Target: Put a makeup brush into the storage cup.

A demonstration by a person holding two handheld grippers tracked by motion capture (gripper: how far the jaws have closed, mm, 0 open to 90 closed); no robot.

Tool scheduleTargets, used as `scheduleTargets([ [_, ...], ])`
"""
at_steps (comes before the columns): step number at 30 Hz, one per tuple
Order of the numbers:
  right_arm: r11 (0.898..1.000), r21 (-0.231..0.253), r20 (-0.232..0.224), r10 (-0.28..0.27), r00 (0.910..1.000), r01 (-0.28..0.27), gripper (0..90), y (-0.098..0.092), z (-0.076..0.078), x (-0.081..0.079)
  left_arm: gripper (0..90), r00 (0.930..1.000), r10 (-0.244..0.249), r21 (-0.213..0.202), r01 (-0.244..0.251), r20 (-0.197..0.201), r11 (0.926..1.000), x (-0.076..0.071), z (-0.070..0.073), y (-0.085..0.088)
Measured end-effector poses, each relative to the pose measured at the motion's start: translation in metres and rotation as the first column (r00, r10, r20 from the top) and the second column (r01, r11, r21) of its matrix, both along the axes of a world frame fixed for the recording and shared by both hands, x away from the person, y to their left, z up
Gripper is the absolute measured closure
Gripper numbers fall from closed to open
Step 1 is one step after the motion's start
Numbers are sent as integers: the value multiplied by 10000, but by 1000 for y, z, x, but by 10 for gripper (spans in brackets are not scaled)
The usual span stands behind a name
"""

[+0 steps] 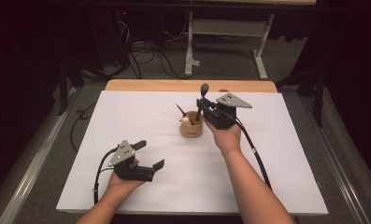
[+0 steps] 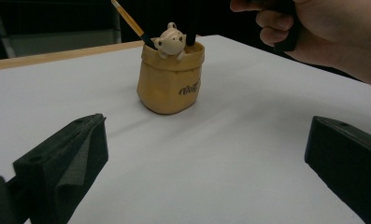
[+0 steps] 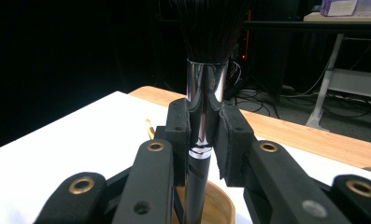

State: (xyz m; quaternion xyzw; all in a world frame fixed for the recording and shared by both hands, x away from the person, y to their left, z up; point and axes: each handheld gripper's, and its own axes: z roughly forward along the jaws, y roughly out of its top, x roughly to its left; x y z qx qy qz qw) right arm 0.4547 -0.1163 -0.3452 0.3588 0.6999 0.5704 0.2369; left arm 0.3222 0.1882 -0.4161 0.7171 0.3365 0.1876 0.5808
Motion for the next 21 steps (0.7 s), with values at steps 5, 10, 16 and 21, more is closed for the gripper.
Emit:
scheduleTargets([
  [5,9998,-179,-156,-1,9999,-2,789,2,-6,3,3,9999,105,-102,-105,34,9999,0,1,4],
  [10,9996,-277,-320,83,9995,-92,788,5,-11,4,3,9999,139,-125,-138,64,9998,0,2,6],
  [16,9989,-420,-476,190,9987,-210,788,9,-18,4,3,9998,188,-136,-187,68,9997,1,2,8],
  [21,9988,-438,-632,193,9978,-221,787,11,-23,4,3,9999,155,-84,-155,65,9998,1,2,7],
])
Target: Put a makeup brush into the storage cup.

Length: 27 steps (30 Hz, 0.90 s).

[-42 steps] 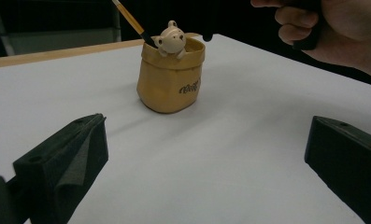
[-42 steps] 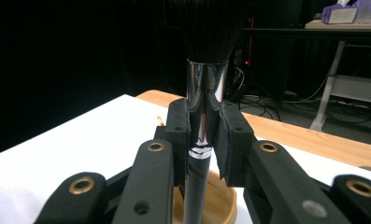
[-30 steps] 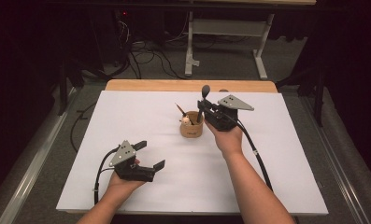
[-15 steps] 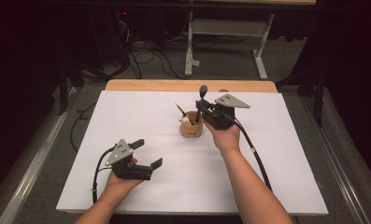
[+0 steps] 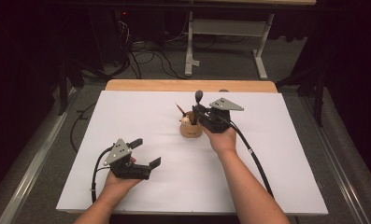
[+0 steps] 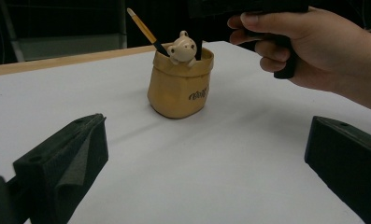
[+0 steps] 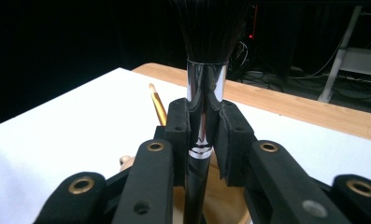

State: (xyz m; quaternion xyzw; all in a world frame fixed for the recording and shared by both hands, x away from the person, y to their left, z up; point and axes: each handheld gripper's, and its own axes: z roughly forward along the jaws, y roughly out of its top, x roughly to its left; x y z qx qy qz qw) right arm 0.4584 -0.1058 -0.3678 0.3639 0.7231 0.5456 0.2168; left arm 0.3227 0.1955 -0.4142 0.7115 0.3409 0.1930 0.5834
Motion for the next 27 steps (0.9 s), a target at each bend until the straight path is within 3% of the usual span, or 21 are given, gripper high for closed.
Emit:
scheduleTargets([
  [7,10000,74,-204,-11,9998,13,787,-5,-7,-1,3,10000,-41,102,41,-27,9999,0,-1,-2],
  [22,9992,-391,-496,9,9988,-28,781,-3,-18,-1,3,10000,-64,146,64,11,9999,0,-1,-3],
  [27,9993,-357,-427,68,9991,-83,640,-3,-16,-1,3,10000,-53,139,53,16,9999,0,-1,-2],
])
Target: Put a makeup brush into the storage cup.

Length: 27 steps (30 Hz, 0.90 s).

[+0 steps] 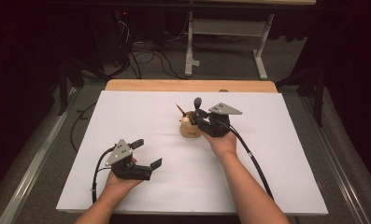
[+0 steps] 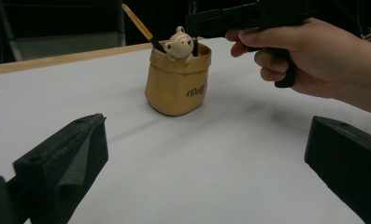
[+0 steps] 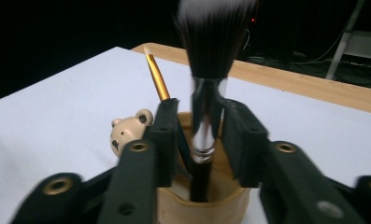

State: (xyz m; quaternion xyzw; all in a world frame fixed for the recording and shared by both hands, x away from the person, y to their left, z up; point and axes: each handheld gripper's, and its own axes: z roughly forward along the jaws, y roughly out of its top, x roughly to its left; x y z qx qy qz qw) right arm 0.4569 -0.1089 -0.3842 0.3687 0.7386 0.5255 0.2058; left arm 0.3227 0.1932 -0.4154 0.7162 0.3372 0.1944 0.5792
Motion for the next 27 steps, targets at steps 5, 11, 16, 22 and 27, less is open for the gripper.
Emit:
scheduleTargets([
  [5,10000,-33,-95,-91,9999,91,556,-3,2,-1,3,10000,-14,24,14,5,10000,0,0,-1],
  [11,10000,-31,-63,-45,10000,45,481,-4,5,-3,3,10000,1,29,-1,1,10000,0,0,-1],
  [16,10000,-86,38,17,10000,-17,371,-7,5,-5,3,10000,-37,40,37,-45,10000,0,0,-1],
  [22,9999,-118,148,39,9999,-38,223,-10,5,-10,4,9999,-69,65,69,-99,10000,0,-1,-3],
  [27,9999,-133,152,95,9998,-93,153,-12,6,-14,3,9999,-22,78,23,-104,10000,0,-1,-2],
])
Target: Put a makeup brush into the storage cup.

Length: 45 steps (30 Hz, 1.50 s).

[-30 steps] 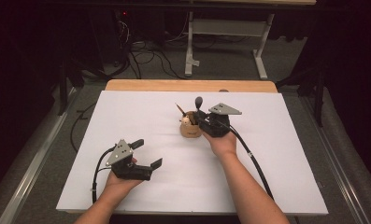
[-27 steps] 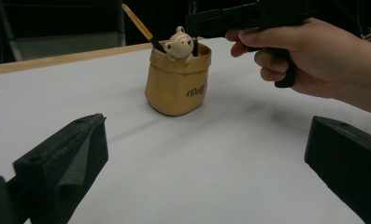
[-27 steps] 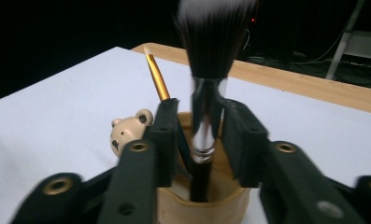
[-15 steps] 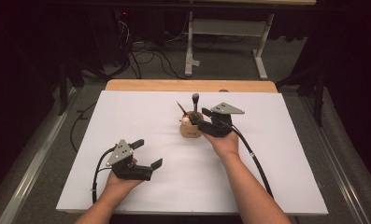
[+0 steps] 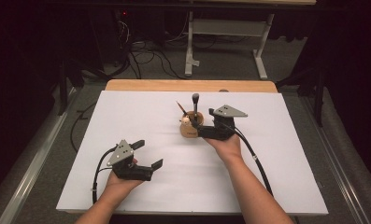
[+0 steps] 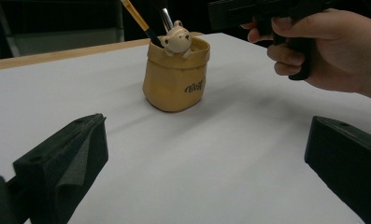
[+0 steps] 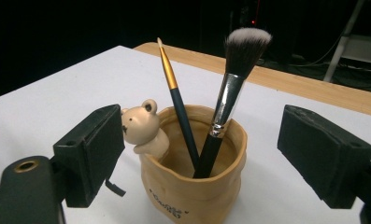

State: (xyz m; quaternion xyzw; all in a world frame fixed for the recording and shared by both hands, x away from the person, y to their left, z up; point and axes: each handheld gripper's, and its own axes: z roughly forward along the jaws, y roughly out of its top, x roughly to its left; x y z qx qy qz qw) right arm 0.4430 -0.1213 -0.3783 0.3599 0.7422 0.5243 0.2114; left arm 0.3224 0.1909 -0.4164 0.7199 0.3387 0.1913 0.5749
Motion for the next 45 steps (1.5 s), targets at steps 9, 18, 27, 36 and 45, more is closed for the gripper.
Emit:
scheduleTargets([
  [9,9997,-142,-138,-179,9997,177,11,-6,-5,-8,3,10000,7,48,-7,-12,10000,-2,0,1],
  [18,9999,-84,-118,-152,9998,151,10,-18,-8,-21,3,9999,7,122,-5,-106,9999,-2,-1,1],
  [27,10000,-52,137,-63,9999,64,10,-31,-6,-35,3,9999,57,70,-56,-108,10000,-4,0,2],
  [36,9998,-89,369,-189,9991,192,10,-52,-5,-52,3,9998,163,6,-163,-123,9999,-4,0,4],
  [45,9991,-210,485,-363,9982,373,10,-77,-9,-75,3,9996,226,-34,-226,-159,9997,-5,1,5],
])
